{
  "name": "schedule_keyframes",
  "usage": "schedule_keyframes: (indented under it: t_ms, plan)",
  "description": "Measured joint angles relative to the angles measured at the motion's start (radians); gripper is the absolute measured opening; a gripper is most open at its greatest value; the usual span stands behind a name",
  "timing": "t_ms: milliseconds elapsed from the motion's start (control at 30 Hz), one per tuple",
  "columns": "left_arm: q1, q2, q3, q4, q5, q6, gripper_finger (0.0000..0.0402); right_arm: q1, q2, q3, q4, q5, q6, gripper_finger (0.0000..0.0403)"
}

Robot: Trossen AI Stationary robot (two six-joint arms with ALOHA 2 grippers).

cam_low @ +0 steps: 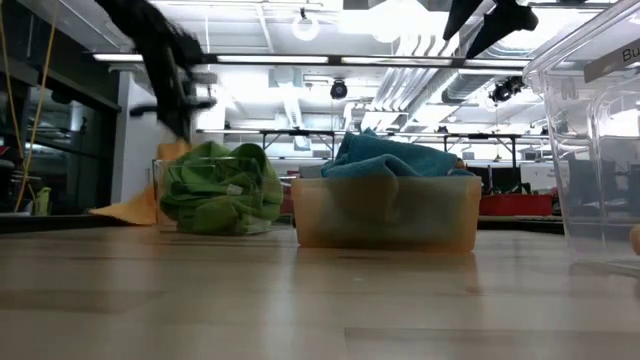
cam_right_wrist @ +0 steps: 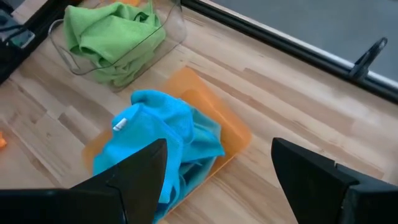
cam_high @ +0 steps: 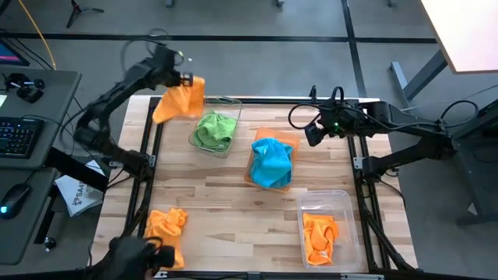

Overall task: Sort microfiber towel by color & place in baskets
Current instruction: Put the top orange microfiber cloth into the transparent white bin

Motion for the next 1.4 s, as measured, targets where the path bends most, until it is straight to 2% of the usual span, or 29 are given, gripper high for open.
schedule_keyframes:
  t_ms: [167,300,433,567,833,1000,1133,1233,1400]
  plan:
    - [-0.061,-0.241,0.001,0.098,0.116,-0.070,0.0001,0.000,-0.094,0.000,0.049,0.016,-0.080,0.0284]
    - [-0.178,-0.381,0.001,0.200,0.118,-0.133,0.0000,0.000,-0.204,0.000,0.082,0.072,-0.104,0.0284]
    - [-0.341,-0.452,0.001,0.356,0.132,-0.243,0.0000,0.000,-0.298,0.000,0.055,0.159,-0.109,0.0284]
    - [-0.547,-0.455,0.001,0.525,0.114,-0.279,0.0000,0.000,-0.349,0.000,0.003,0.210,-0.111,0.0284]
    - [-0.935,-0.303,0.001,0.792,0.068,-0.280,0.0000,0.000,-0.353,0.000,-0.099,0.209,-0.105,0.0284]
    - [-1.108,-0.140,0.001,1.054,0.154,-0.280,0.0000,0.000,-0.349,0.000,-0.099,0.208,-0.102,0.0284]
    - [-1.196,0.000,0.001,1.334,0.258,-0.296,0.0000,0.000,-0.346,0.000,-0.115,0.217,-0.053,0.0284]
    - [-1.231,0.097,0.001,1.491,0.300,-0.366,0.0000,0.000,-0.345,0.000,-0.170,0.234,0.007,0.0284]
    - [-1.274,0.257,0.110,1.532,0.369,-0.435,0.0000,0.000,-0.332,0.000,-0.311,0.227,0.182,0.0284]
